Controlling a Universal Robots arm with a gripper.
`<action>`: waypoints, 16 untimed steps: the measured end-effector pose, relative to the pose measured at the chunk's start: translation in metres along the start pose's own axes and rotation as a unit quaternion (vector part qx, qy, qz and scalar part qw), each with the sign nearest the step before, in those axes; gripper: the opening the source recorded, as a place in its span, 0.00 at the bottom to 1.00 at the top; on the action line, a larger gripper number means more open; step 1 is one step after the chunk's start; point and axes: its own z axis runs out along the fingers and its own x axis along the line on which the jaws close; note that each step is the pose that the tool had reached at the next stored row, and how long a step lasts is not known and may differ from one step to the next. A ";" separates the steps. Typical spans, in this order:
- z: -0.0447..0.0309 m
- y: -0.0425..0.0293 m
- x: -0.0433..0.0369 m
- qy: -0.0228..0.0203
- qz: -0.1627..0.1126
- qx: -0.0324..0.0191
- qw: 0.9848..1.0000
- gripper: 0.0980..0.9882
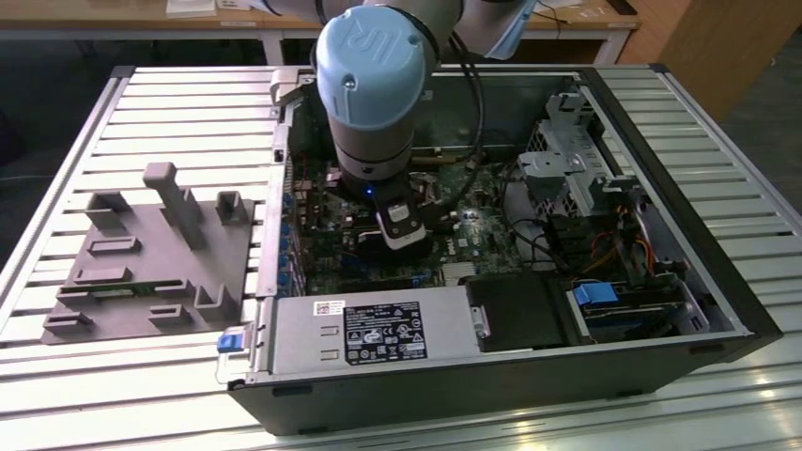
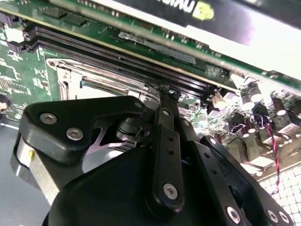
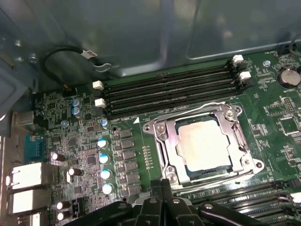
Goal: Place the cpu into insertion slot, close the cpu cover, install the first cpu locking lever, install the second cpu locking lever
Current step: 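Install the second cpu locking lever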
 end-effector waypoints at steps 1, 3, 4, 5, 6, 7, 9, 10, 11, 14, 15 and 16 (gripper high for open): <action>0.0003 0.0005 0.0001 0.000 0.000 0.000 1.000 0.01; 0.0007 0.0009 0.0002 0.000 0.000 0.000 1.000 0.01; 0.0008 0.0011 0.0003 0.000 0.000 0.000 1.000 0.01; 0.0009 0.0011 0.0003 0.000 0.000 0.001 1.000 0.01; 0.0010 0.0012 0.0003 0.000 0.000 0.002 1.000 0.01; 0.0011 0.0012 0.0004 -0.001 0.000 0.004 1.000 0.01; 0.0017 0.0010 0.0003 -0.002 0.000 0.007 1.000 0.01; 0.0020 0.0010 0.0003 -0.002 0.000 0.007 1.000 0.01; 0.0022 0.0010 0.0003 -0.002 0.000 0.008 1.000 0.01; 0.0024 0.0010 0.0003 -0.002 -0.001 0.009 1.000 0.01; 0.0025 0.0010 0.0004 -0.002 -0.001 0.009 1.000 0.01; 0.0025 0.0011 0.0004 -0.003 -0.001 0.012 1.000 0.01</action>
